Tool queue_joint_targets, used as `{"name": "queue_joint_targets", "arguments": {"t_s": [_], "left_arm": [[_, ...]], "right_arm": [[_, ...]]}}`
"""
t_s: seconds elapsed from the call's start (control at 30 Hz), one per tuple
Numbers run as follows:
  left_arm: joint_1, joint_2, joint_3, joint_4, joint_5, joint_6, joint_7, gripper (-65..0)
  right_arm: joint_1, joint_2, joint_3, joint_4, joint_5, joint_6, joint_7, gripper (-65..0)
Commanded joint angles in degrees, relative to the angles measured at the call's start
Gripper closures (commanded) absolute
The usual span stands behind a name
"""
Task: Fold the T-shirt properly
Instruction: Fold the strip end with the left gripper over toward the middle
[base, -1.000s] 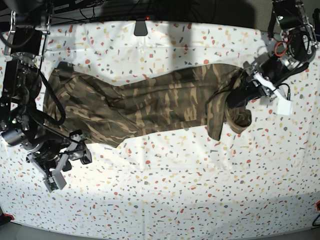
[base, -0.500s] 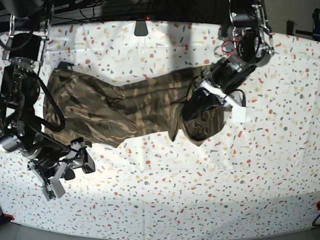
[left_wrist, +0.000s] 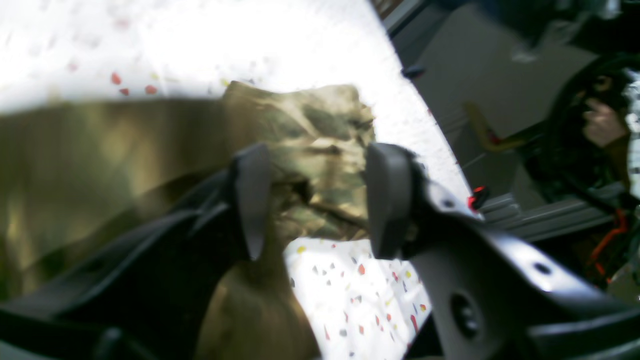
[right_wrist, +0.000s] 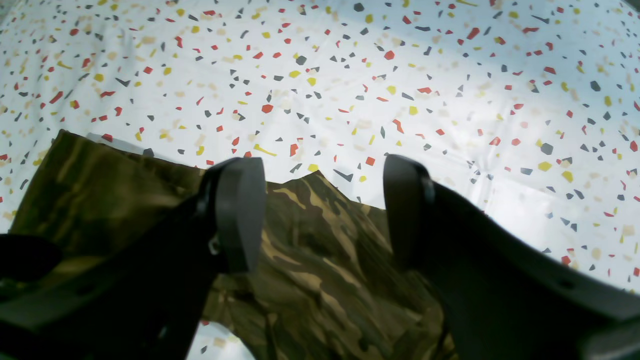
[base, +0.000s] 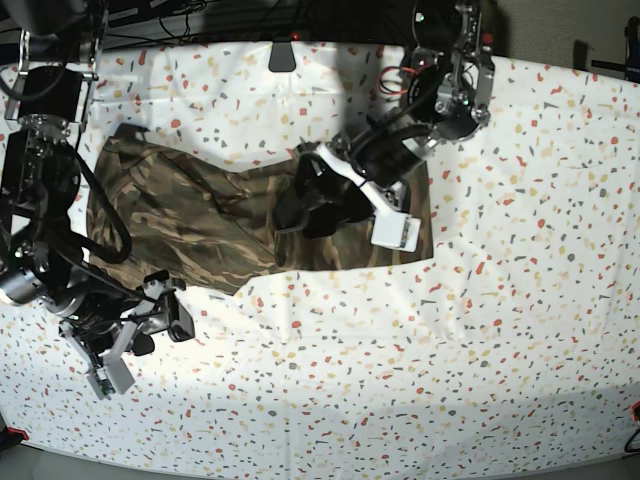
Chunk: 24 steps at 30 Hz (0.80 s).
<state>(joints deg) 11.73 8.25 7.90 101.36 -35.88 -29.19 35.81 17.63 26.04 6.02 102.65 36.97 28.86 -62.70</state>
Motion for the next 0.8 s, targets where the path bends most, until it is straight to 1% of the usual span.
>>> {"name": "queue_joint_targets", "arguments": {"t_s": [0.0, 0.1, 0.2, 0.23, 0.33, 0.43, 0.5, 0.53, 0.67, 0.7, 0.77], "left_arm": [[-0.9, 0.3, 0.0, 1.0, -0.9, -0.8, -1.9, -31.6], [-2.3, 0.3, 0.0, 1.0, 0.0, -0.8, -1.9, -31.6], [-4.3, 0.3, 0.0, 1.0, 0.7, -0.7, 0.8, -31.6], [-5.0, 0.3, 0.0, 1.0, 1.5, -0.4, 2.8, -31.6], [-7.0, 0.3, 0.0, 1.0, 4.2, 0.3, 11.4, -31.6], [-8.5, 0.3, 0.0, 1.1, 6.6, 0.3, 18.9, -31.6], [-9.3, 0.3, 0.0, 1.1, 8.7, 0.3, 20.3, -31.6], [-9.5, 0.3, 0.0, 1.1, 9.0, 0.3, 20.1, -31.6], [-9.8, 0.3, 0.0, 1.2, 9.0, 0.2, 20.3, -31.6], [-9.8, 0.3, 0.0, 1.2, 9.7, 0.2, 20.3, -31.6], [-9.8, 0.3, 0.0, 1.2, 12.8, 0.2, 19.9, -31.6]], "right_arm": [[1.4, 0.8, 0.4, 1.0, 0.9, -0.2, 0.9, -36.9], [1.4, 0.8, 0.4, 1.0, 0.8, -0.2, 0.9, -36.9], [1.4, 0.8, 0.4, 1.0, 0.8, -0.2, 1.0, -36.9], [1.4, 0.8, 0.4, 1.0, 0.8, -0.2, 1.0, -36.9], [1.4, 0.8, 0.4, 0.9, -0.3, 0.2, 1.0, -36.9], [1.4, 1.2, 0.4, -1.4, -7.9, 1.4, 1.4, -36.9], [1.4, 2.4, 0.5, -5.0, -12.0, 1.4, 1.4, -36.9], [1.4, 3.3, 0.9, -7.0, -12.6, 1.4, 1.4, -36.8], [1.4, 7.7, 3.5, -15.3, -12.3, 1.3, 1.3, -36.9], [1.4, 9.0, 4.7, -17.3, -11.8, 1.3, 1.3, -36.9], [1.4, 11.7, 7.8, -21.2, -9.0, 1.4, 0.9, -36.9]]}}
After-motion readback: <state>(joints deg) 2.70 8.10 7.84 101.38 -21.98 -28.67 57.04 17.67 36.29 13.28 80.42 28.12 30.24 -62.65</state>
